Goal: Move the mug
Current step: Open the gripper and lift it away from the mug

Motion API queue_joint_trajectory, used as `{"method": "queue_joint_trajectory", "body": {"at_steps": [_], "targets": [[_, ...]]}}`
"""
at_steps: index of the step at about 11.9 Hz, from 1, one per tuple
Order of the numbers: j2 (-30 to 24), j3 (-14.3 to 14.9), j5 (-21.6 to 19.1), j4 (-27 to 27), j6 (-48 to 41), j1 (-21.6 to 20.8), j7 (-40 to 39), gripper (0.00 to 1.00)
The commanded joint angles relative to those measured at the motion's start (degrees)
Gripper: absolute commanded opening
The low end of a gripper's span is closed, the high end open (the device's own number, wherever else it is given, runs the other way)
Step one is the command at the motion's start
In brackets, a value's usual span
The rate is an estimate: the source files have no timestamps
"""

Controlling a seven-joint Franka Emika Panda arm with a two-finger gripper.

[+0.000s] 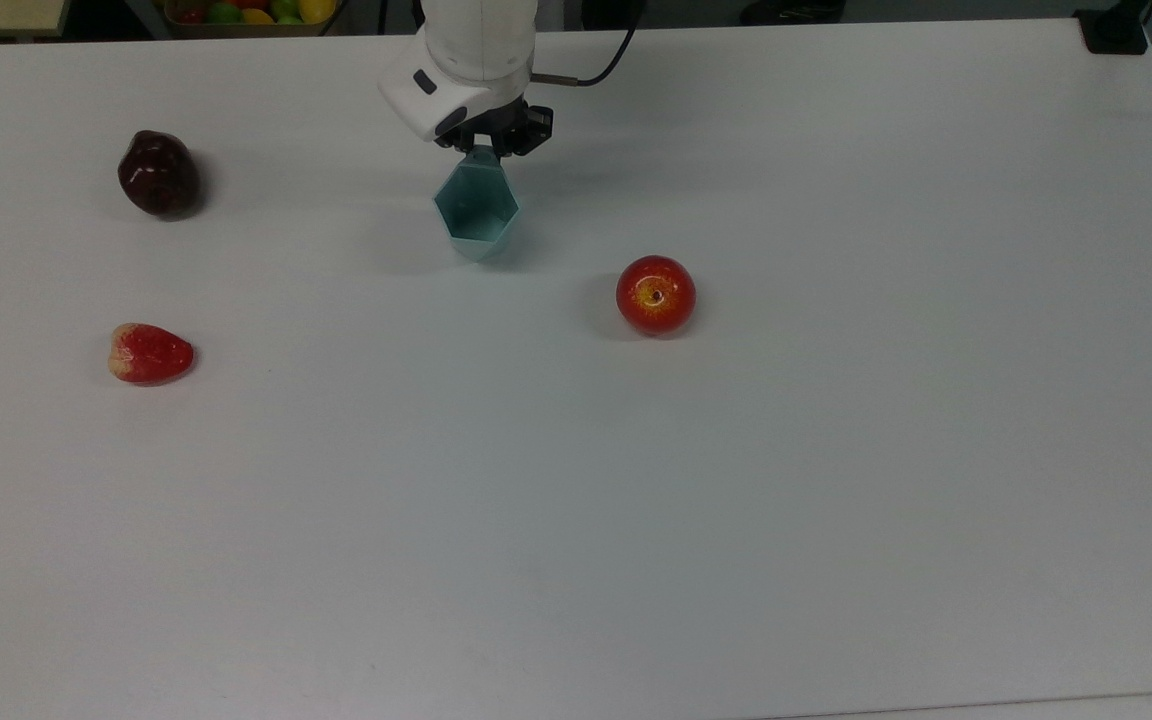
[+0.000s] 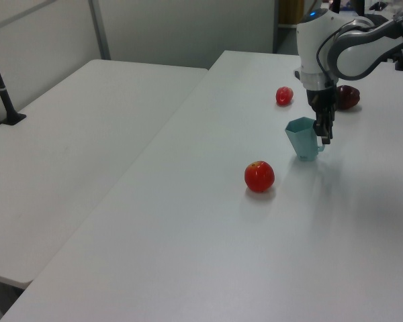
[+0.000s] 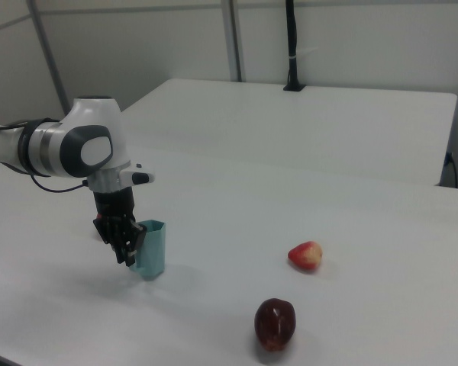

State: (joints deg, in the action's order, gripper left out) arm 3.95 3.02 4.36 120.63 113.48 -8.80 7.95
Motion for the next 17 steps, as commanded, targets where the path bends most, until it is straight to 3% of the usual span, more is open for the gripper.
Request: {"method": "queue_joint_trajectory", "body": {"at_steps": [1,2,4,8,12,14,17], "targets": [[0.09,0.68,-1.11,0.84,-0.62,-1.22,-0.40,0.39],[0.18,0.68,-1.11,0.84,-1.76,-1.31,-0.22,0.54],[0.00,0.68,-1.02,0.75,-3.95,-1.22,-0.22,0.71],[-4.46,0.85,-0.32,-1.78,-9.13,-0.26,-3.10,1.00],[-5.36,1.29,-2.16,-17.16,-17.76,2.54,-4.96,1.00],[-5.45,1.38,-3.47,-20.94,-17.50,7.02,-7.59,1.00],[-6.59,1.38,-4.36,-21.84,-17.68,9.32,-7.69,1.00]]}}
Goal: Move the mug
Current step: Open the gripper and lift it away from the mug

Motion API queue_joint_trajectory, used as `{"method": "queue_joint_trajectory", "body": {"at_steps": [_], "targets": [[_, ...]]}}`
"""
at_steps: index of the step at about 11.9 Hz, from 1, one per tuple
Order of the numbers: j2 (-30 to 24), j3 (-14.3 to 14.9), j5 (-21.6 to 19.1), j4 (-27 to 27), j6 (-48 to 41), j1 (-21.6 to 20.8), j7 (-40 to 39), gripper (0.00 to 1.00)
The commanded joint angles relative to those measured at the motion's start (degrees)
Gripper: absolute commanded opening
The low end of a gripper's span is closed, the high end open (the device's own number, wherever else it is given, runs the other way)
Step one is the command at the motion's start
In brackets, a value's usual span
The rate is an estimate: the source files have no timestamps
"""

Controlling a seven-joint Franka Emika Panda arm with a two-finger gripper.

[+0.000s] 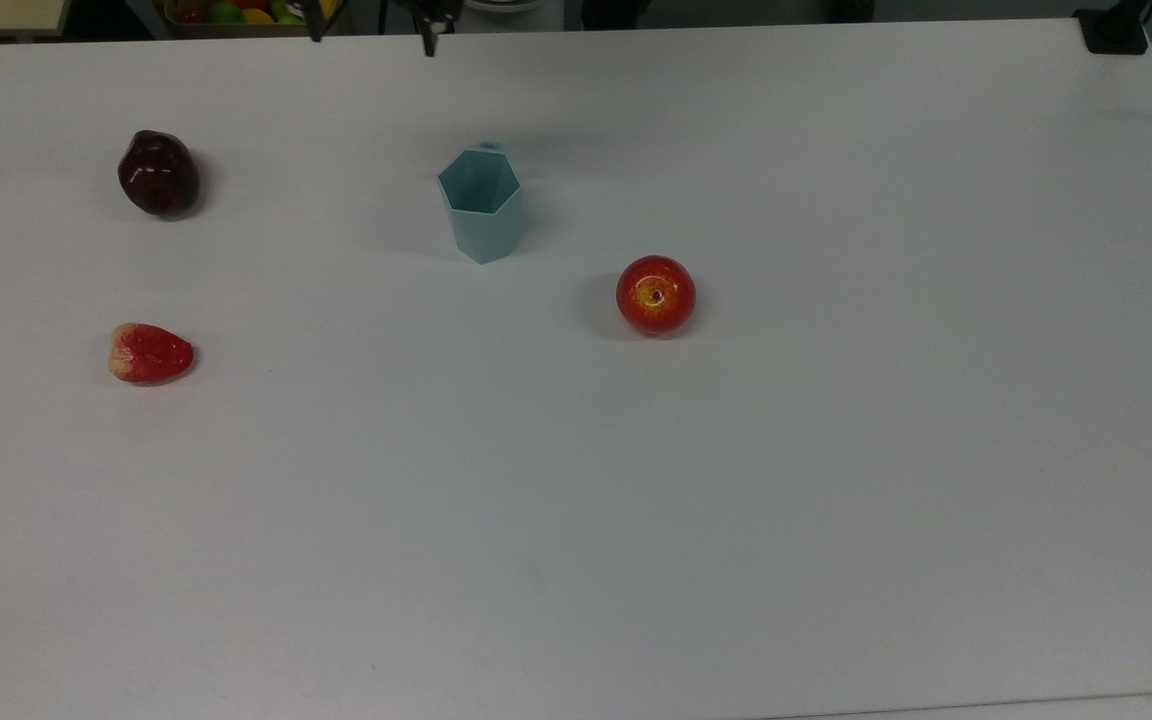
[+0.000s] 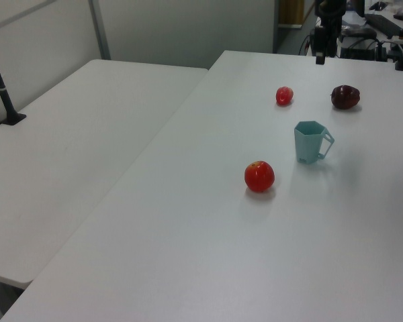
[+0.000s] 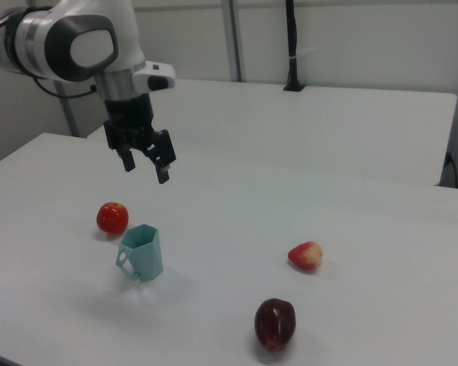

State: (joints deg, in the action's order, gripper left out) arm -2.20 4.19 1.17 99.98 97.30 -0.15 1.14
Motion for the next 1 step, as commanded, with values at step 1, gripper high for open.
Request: {"method": "queue_joint_trajectory", "body": {"at_steps": [1], "targets": [[-0.43,0.20,-1.17,-1.19,-1.50,0.68,-0.79,1.00]]}}
